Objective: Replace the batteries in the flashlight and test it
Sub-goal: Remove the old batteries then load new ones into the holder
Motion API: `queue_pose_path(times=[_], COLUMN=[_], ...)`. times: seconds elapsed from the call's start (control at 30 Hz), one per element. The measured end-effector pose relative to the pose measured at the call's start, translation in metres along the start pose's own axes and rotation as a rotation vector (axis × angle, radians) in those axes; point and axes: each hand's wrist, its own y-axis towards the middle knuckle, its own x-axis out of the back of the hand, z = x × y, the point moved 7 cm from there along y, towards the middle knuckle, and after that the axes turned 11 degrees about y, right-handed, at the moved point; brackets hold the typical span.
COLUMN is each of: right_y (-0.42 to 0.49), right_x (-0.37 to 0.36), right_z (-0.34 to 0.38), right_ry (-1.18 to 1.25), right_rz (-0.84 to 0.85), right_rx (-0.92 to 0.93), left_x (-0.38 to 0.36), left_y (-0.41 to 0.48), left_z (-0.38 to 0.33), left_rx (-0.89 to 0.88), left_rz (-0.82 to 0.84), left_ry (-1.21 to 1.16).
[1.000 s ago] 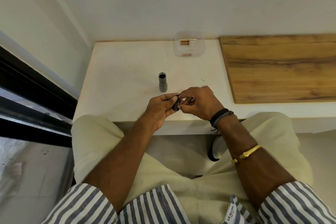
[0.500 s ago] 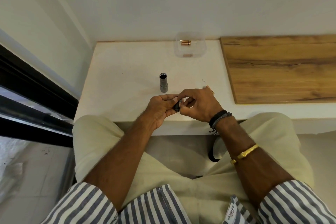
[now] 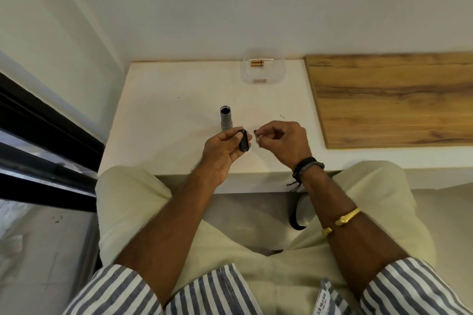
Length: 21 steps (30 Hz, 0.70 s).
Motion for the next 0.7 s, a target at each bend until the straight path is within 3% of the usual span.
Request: queue_pose_path(times=[0.13,0.27,0.7], right_y=[0.009,0.016,0.024], right_x=[0.039,0.065,0.054], right_z=[-0.026,-0.046,-0.062], right_ry=[0.05,-0.051,-0.334], right_rz=[-0.261,-0.444,-0.388], right_rx=[-0.136,-0.199,-0.206], left_x=[-0.003,-0.01,-0.011], left_y=[-0.001,-0.004,-0.004], left_z=[0.004,0.007,0.01], left_rx=[0.051,0.091,0.108], left_rz=[0.054,0.117,0.129], left_ry=[-0.105,-0.172,-0.103])
